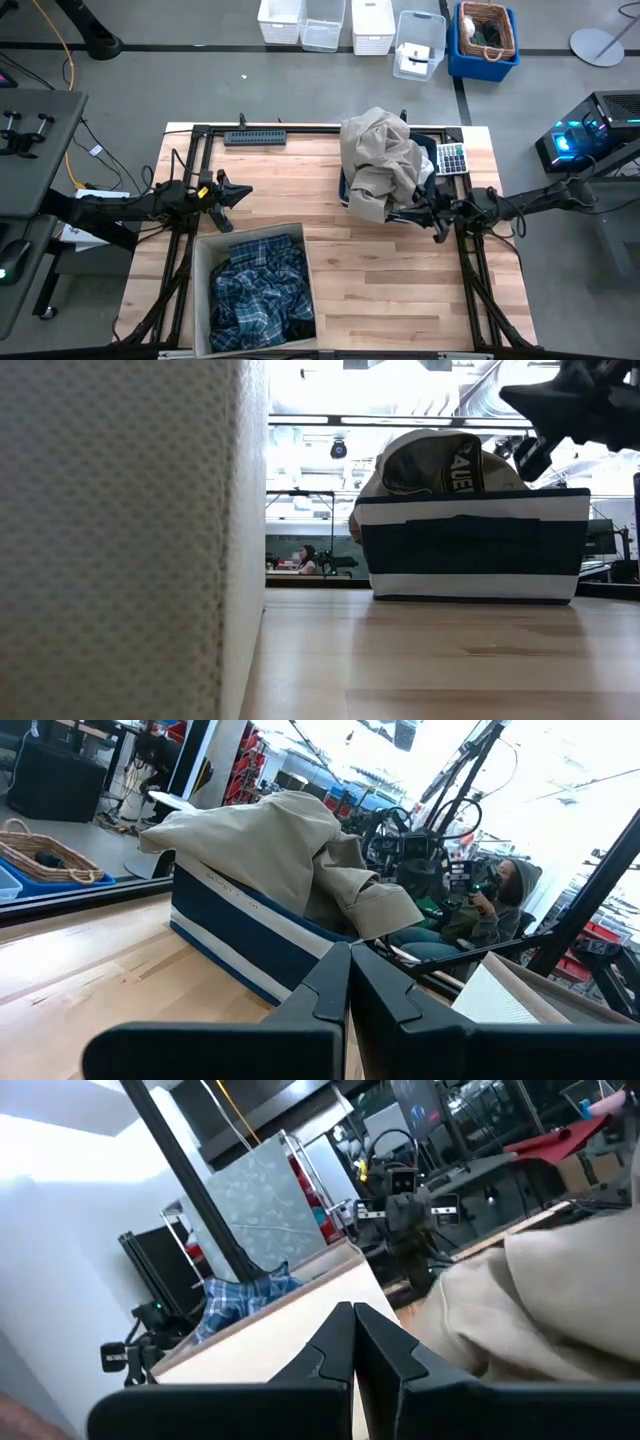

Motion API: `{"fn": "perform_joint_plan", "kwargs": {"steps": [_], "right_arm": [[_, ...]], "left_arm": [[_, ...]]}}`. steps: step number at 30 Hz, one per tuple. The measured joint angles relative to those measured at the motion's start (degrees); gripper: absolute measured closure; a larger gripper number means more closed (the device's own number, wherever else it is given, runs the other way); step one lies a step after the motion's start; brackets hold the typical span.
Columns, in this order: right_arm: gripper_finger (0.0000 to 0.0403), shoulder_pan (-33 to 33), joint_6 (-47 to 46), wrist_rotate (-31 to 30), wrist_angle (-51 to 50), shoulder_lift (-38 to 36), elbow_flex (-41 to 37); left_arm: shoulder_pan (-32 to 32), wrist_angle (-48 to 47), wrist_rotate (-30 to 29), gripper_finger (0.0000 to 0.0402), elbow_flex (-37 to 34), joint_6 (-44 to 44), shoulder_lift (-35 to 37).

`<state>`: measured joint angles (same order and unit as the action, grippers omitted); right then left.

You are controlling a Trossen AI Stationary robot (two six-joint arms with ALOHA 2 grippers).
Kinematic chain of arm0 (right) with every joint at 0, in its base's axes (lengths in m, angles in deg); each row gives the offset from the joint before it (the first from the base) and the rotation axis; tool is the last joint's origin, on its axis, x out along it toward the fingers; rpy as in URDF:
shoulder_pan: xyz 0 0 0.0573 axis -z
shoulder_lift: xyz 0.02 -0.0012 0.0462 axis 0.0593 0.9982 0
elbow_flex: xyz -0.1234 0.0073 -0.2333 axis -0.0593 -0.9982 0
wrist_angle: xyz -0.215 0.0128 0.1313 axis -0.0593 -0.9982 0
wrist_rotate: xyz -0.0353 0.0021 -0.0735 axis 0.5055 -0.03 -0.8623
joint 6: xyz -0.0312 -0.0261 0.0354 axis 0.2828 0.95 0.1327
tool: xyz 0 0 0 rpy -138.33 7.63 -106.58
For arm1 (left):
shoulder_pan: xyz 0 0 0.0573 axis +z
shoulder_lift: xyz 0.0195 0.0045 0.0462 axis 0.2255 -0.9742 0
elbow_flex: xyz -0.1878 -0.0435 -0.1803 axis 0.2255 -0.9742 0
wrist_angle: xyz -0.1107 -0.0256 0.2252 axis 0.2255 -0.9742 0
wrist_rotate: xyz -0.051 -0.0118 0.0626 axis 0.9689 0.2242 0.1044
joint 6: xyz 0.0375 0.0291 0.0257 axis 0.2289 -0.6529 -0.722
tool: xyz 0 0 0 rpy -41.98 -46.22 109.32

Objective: Sort clothes
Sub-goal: Return to Home Position

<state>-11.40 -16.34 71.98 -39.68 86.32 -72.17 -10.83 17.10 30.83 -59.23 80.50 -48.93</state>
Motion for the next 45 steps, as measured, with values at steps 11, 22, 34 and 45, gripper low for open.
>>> {"fn": "perform_joint_plan", "kwargs": {"steps": [11,22,34,45], "right_arm": [[0.0403,0.0,1.9,2.5,-13.8,-0.2,-0.1],[0.0403,0.0,2.2,2.8,-23.5,-0.3,0.0],[0.0403,0.0,1.8,2.4,-20.7,-0.3,-0.1],[0.0402,0.0,1.9,2.4,-20.4,-0.3,-0.1]], "left_arm": [[0.0,0.0,0.0,0.0401,0.0,0.0,0.0],[0.0,0.0,0.0,0.0401,0.0,0.0,0.0],[0.0,0.0,0.0,0.0401,0.0,0.0,0.0],[0.0,0.0,0.0,0.0401,0.0,0.0,0.0]]}}
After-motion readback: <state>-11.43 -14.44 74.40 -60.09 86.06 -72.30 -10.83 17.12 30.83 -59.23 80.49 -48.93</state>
